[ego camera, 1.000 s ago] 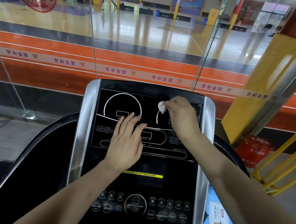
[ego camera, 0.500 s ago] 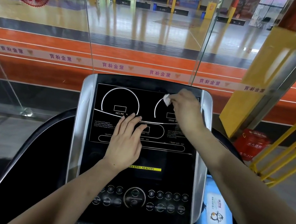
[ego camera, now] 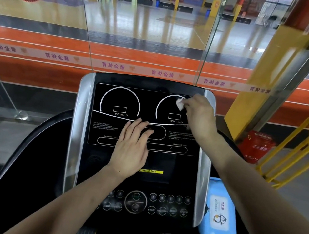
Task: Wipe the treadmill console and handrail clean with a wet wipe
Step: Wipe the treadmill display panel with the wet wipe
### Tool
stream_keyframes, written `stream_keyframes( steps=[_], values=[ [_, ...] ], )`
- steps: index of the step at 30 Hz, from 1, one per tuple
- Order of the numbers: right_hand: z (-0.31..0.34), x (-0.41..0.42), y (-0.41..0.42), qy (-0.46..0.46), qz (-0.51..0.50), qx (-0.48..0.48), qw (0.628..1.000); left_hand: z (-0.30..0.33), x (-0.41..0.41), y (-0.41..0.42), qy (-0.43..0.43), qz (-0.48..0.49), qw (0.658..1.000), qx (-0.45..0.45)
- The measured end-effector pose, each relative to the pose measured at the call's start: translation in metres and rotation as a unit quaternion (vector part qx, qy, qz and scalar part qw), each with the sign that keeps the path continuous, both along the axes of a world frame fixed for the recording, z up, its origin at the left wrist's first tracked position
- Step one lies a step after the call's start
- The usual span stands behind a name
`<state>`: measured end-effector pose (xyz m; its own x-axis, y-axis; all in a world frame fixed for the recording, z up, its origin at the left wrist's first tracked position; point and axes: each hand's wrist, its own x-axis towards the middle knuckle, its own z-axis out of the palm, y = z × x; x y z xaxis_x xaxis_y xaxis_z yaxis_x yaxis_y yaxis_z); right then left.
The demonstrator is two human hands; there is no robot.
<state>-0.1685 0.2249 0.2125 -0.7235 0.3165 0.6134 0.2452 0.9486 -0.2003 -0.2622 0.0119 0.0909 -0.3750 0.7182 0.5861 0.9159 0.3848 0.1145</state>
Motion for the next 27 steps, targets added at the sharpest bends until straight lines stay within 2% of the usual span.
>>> stream_keyframes(
  steps=[3, 7, 10, 15, 19, 23, 27],
  values=[
    [-0.044, 0.037, -0.02, 0.006, 0.031, 0.008, 0.999, -0.001, 0.002, 0.005, -0.005, -0.003, 1.0, 0.012],
    [-0.096, 0.09, -0.04, -0.032, 0.079, 0.024, 0.996, 0.0, 0.005, 0.008, -0.009, -0.005, 1.0, 0.022],
    [-0.067, 0.069, -0.026, -0.032, 0.088, 0.032, 0.995, 0.003, 0.005, 0.01, -0.009, -0.003, 1.0, 0.016],
    [0.006, -0.002, 0.015, 0.047, -0.024, -0.004, 0.999, 0.004, 0.007, 0.017, 0.01, -0.007, 1.0, -0.009],
    [-0.028, 0.028, -0.008, 0.049, -0.031, -0.021, 0.998, 0.002, 0.004, 0.018, 0.025, -0.005, 0.999, -0.02],
    [-0.075, 0.071, -0.031, 0.017, 0.036, -0.016, 0.999, 0.005, -0.001, 0.017, 0.037, -0.008, 0.999, -0.014],
    [-0.032, 0.032, -0.001, 0.018, -0.009, -0.016, 1.0, 0.012, -0.006, 0.017, 0.041, 0.001, 0.999, -0.018]
  ],
)
